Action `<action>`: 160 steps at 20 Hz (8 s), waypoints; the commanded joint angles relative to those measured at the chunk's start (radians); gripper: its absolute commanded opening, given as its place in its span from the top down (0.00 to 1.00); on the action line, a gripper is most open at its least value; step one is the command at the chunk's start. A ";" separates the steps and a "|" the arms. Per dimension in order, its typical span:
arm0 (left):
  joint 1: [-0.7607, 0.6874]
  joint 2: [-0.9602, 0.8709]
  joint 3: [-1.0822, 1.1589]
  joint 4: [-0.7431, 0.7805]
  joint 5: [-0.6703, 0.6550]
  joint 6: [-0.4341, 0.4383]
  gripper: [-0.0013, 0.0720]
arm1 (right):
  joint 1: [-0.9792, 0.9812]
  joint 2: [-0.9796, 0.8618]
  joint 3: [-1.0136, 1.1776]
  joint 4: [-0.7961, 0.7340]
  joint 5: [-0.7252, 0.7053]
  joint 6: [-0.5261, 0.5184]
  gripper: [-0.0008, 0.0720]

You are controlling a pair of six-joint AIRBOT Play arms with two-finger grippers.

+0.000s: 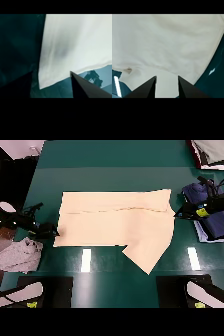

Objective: Fold the shirts.

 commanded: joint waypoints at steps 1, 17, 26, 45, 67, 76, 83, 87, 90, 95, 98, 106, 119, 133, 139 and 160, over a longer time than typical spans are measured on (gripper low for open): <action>0.003 0.013 -0.066 -0.001 0.001 0.003 0.25 | -0.006 0.033 -0.016 0.016 -0.006 -0.006 0.54; -0.094 0.169 -0.006 -0.038 0.031 -0.006 0.95 | -0.007 0.086 -0.279 -0.189 0.076 0.068 0.54; -0.094 0.183 -0.006 -0.061 0.020 -0.007 0.95 | -0.001 0.013 -0.571 0.042 -0.227 0.067 0.54; -0.267 0.425 -0.018 -0.060 -0.083 -0.099 0.95 | -0.019 0.451 -0.289 -0.213 0.148 0.056 0.97; -0.267 -0.061 0.295 -0.058 0.541 -0.188 0.95 | 0.120 -0.428 0.433 -0.219 -0.159 0.076 0.96; -0.267 -0.102 0.467 -0.060 0.346 -0.239 0.14 | -0.061 -0.497 0.483 0.068 -0.060 -0.062 0.45; -0.305 -0.102 0.464 -0.072 0.157 -0.220 0.95 | -0.274 -0.460 0.240 0.077 0.003 -0.199 0.08; -0.413 -0.102 0.441 -0.072 0.151 -0.220 0.95 | -0.315 -0.535 0.203 0.225 -0.002 -0.327 0.18; -0.473 -0.102 0.439 -0.072 0.165 -0.221 0.95 | -0.297 -0.592 0.243 0.251 -0.008 -0.346 0.18; -0.500 -0.102 0.439 -0.092 0.178 -0.223 0.95 | -0.226 -0.667 0.304 0.251 -0.004 -0.353 0.18; -0.500 -0.102 0.439 -0.093 0.180 -0.222 0.95 | -0.172 -0.700 0.308 0.253 0.005 -0.353 0.18; -0.500 -0.104 0.439 -0.094 0.183 -0.224 0.95 | -0.127 -0.692 0.291 0.257 0.019 -0.364 0.97; -0.756 -0.462 0.801 -0.109 0.320 -0.240 0.95 | -0.021 -0.420 0.610 0.380 0.191 -0.096 0.97; -0.803 -0.784 1.138 -0.212 0.354 -0.240 0.95 | 0.387 -0.540 0.927 0.372 0.094 0.045 0.97; -0.685 -0.702 1.138 -0.050 0.172 -0.240 0.96 | 0.460 -0.549 0.900 0.371 -0.006 0.006 0.97; -0.340 -0.255 1.138 0.105 -0.176 -0.149 0.95 | 0.808 -0.695 0.803 0.316 -0.404 -0.281 0.27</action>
